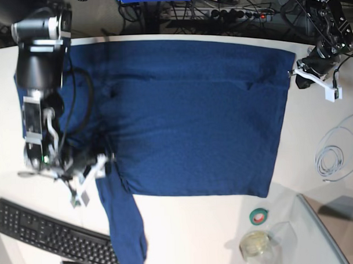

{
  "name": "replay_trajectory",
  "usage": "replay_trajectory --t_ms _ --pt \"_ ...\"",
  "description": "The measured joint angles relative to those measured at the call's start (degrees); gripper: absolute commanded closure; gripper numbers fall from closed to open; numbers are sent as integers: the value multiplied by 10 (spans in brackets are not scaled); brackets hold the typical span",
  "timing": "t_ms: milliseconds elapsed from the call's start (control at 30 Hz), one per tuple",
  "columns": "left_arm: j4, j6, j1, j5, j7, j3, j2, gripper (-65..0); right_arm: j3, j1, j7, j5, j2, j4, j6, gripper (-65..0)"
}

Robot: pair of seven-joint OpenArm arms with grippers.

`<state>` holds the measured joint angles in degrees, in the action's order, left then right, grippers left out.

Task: Layout the t-shirt on the table in an organized manner, then fold the t-shirt properly
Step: 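Drag the held sleeve with the right gripper across the shirt body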

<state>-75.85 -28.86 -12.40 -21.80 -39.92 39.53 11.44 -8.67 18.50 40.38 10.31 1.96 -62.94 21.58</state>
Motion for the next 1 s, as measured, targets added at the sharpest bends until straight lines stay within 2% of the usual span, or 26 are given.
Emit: replay_trajectory --t_ms 67,233,300,367,400,467,667,700,833,867,1000 --pt "0 0 -1 0 0 0 0 0 0 72 -55 2 5 105 -21 -320" --pt "0 0 -1 0 0 0 0 0 0 217 -209 0 21 406 -27 -320" --pt "0 0 -2 0 0 1 1 0 0 241 -276 0 20 493 -31 -320" --pt "0 0 -3 0 -1 2 1 0 1 250 -306 1 18 535 -39 -317" --pt "0 0 -3 -1 0 2 1 0 1 249 -320 0 16 542 -53 -315" --pt "0 0 -4 0 0 2 2 0 0 245 -327 0 17 542 -80 -314" --pt "0 0 -6 -1 0 2 0 0 1 217 -331 0 23 540 -88 -297" --pt "0 0 -7 -1 0 2 0 0 0 214 -339 2 22 540 -88 -263" --pt "0 0 -6 -1 0 2 0 0 0 218 -331 1 26 540 -87 -23" --pt "0 0 -7 -1 0 2 0 0 0 217 -329 0 26 534 -88 0" --pt "0 0 -7 -1 0 2 0 0 0 197 -320 -1 25 467 -87 0"
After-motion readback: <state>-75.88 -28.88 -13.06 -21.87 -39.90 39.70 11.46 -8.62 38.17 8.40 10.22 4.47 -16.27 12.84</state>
